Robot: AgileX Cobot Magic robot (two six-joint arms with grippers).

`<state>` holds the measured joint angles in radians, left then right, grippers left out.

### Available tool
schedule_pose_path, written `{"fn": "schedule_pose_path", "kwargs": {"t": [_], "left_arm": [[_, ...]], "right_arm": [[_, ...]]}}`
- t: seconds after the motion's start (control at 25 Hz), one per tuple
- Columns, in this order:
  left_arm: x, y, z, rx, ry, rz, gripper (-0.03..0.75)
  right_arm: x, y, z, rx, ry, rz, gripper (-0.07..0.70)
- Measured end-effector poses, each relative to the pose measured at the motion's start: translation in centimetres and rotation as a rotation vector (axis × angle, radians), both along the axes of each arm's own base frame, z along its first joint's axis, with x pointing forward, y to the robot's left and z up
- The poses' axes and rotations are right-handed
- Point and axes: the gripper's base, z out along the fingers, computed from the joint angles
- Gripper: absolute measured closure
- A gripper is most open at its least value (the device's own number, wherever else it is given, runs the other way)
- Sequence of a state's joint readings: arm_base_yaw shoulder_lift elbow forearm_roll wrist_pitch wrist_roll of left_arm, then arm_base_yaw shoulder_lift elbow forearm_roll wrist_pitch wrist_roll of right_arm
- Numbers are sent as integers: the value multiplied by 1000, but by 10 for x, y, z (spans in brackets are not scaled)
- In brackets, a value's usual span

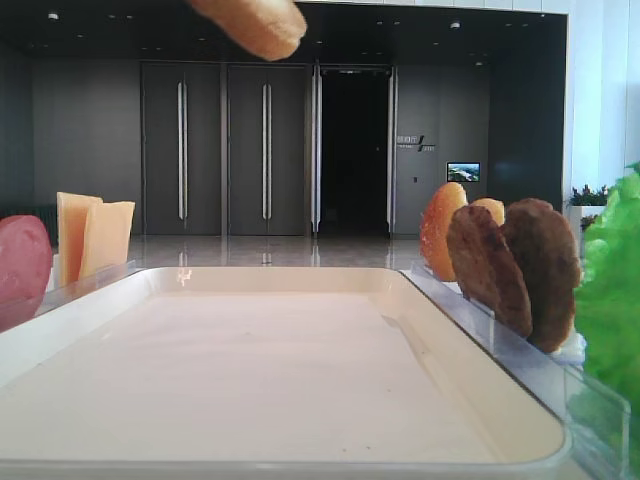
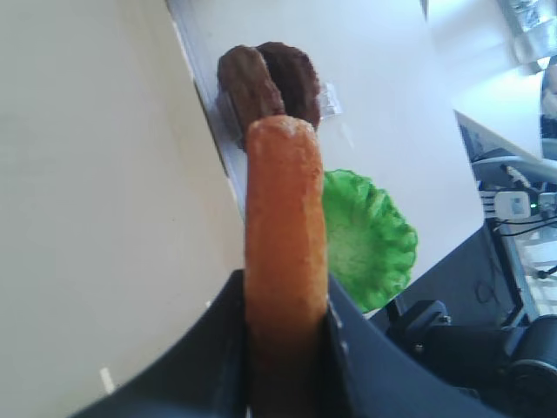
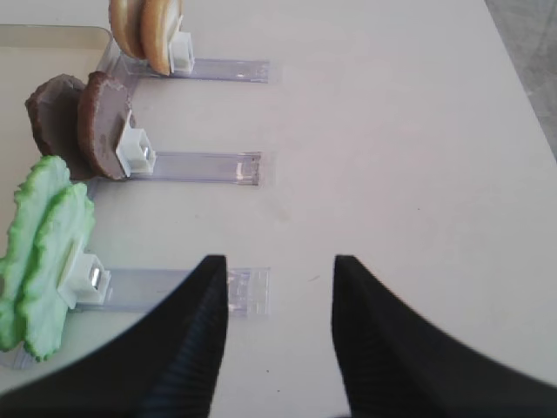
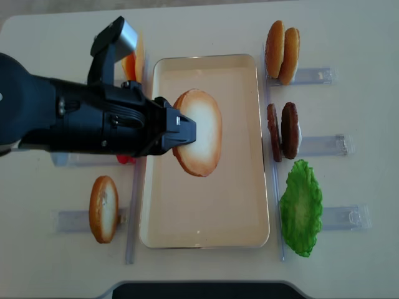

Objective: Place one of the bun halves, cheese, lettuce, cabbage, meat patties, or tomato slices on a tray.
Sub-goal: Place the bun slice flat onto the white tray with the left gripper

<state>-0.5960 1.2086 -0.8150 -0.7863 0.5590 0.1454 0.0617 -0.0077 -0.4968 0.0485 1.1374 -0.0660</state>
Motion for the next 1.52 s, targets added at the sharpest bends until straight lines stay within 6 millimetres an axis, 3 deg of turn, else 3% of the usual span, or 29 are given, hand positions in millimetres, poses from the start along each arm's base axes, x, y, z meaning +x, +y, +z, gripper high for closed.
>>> {"fn": "schedule_pose_path", "kwargs": {"t": [0.44,0.56,0.72,1.08,1.24,1.52], "left_arm": [[0,-4,0,-90,-38,-1,577],[0,-1,-12,-69,-24,18,577],[2,-1,-42,-21,14,32,577],[29,-6,-78,-37,82,54,577],[34,-6,-88,-47,112,47,577],[26,-2,-101,-20,135,33,577]], "right_arm": [[0,0,0,0,0,0,325],[0,0,0,0,0,0,325],[0,0,0,0,0,10,325],[0,0,0,0,0,21,325],[0,0,0,0,0,22,325],[0,0,0,0,0,22,325]]}}
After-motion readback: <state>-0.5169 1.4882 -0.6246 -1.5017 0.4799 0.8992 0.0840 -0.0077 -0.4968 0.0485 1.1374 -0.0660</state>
